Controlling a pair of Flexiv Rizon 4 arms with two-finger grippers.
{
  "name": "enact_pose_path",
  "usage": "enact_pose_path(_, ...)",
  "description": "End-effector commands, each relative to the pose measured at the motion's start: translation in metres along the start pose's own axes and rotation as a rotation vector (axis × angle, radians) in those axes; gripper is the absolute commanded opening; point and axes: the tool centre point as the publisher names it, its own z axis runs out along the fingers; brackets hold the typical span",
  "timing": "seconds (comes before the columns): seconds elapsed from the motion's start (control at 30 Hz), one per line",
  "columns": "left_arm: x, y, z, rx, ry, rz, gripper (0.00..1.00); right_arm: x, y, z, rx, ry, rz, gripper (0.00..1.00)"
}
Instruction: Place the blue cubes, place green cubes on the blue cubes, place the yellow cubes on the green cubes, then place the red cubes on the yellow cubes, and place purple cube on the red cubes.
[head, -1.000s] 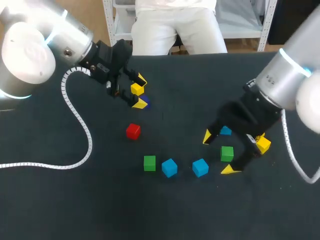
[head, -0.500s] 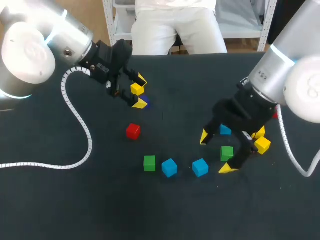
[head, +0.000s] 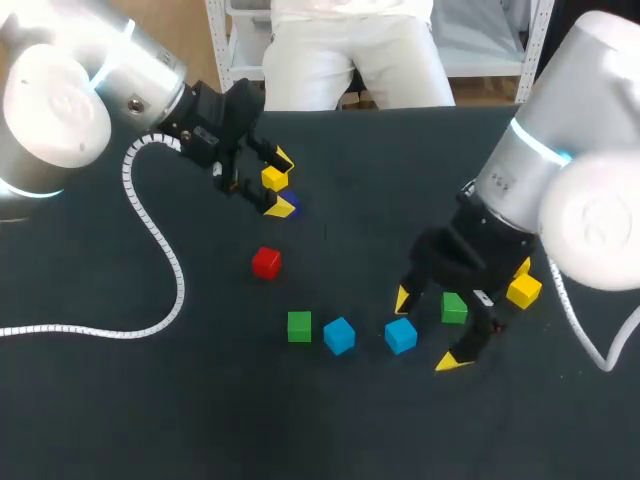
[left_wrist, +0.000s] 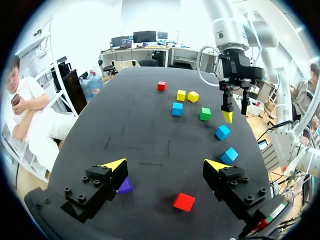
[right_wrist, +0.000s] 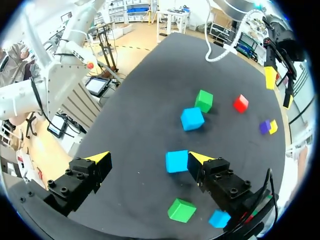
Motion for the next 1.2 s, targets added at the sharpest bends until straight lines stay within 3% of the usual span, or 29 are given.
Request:
enact_pose_path(0.03,0.000,0.000,0.000,0.000,-0.001,0.001,1.00,0.013,-0.003,0.003,0.018,-0.014,0.003,1.00)
enact_pose_path(0.33,0.000,0.000,0.000,0.000,-0.001,0.001,1.00,0.025,-0.018,0.016,0.005,-0.064,-0.006,1.00)
enact_pose_path(0.8,0.000,0.000,0.000,0.000,-0.001,0.001,1.00,0.015,-0.046,0.025,-0.012,-0.093,-0.030,1.00)
enact_pose_path(1.2,0.000,0.000,0.000,0.000,-0.001,0.001,1.00,0.028,-0.047,0.038,-0.022,-0.122,0.009,1.00)
